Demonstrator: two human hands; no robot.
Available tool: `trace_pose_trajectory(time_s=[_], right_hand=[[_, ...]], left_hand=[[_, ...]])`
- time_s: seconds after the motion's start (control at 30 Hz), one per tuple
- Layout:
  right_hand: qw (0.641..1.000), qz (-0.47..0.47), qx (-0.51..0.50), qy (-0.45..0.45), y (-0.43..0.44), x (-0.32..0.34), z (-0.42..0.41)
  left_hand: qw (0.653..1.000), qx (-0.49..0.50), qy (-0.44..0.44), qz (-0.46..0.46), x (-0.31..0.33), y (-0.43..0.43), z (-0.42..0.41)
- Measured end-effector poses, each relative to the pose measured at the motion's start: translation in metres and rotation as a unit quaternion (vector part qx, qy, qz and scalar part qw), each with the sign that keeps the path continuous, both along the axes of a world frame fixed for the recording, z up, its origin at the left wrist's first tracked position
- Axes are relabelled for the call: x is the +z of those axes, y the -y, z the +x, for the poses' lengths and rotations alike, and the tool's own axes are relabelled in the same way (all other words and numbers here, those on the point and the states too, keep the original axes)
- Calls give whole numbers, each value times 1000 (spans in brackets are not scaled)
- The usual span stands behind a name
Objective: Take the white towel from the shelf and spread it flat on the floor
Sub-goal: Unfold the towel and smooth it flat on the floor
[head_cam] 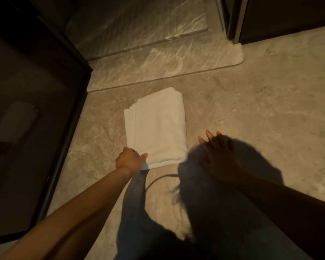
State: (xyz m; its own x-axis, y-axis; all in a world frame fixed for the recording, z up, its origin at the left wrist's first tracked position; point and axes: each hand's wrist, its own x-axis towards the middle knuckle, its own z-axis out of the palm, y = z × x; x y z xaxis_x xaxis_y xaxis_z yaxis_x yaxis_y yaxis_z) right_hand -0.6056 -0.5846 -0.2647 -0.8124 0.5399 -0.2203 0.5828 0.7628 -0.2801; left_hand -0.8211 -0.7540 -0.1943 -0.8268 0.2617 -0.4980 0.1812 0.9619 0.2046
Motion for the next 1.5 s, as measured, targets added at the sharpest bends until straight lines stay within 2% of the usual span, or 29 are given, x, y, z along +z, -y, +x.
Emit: trace_pose_trajectory(time_s=[0.17, 0.27, 0.4, 0.5, 0.6, 0.7, 0.77, 0.83, 0.93, 1.1, 1.2, 1.37, 1.5], right_hand=[[1000, -10, 12, 3, -2, 10, 2], [999, -10, 19, 26, -6, 16, 9], [999, -34, -8, 41, -12, 30, 21], [997, -58, -36, 41, -20, 42, 32], [990, -91, -107, 27, -34, 55, 42], [985, -69, -156, -1, -55, 69, 58], [983, -48, -174, -15, -65, 76, 72], [982, -35, -186, -20, -71, 80, 87], [981, -41, -186, -26, -76, 82, 99], [984, -54, -164, -35, -74, 78, 74], [988, -53, -139, -33, -67, 70, 38], [992, -80, -100, 3, -58, 53, -8], [997, -21, -67, 21, -46, 37, -5]], left_hand=[[999, -12, -12, 48, 7, -7, 0], [992, 5, -37, 121, 17, -12, 3], [967, -24, -98, 232, 51, -32, 12], [938, -115, -149, 290, 81, -63, 21], [905, -230, -173, 312, 104, -102, 39], [869, -330, -151, 337, 108, -133, 69], [848, -390, -98, 345, 95, -144, 92], [848, -423, -44, 317, 74, -145, 108], [875, -405, -9, 264, 43, -130, 101], [917, -382, -38, 105, 10, -89, 54], [937, -350, -18, 17, -3, -59, 39], [936, -350, -28, 2, -14, -25, 22], [951, -305, -55, 0, -12, -16, 9]])
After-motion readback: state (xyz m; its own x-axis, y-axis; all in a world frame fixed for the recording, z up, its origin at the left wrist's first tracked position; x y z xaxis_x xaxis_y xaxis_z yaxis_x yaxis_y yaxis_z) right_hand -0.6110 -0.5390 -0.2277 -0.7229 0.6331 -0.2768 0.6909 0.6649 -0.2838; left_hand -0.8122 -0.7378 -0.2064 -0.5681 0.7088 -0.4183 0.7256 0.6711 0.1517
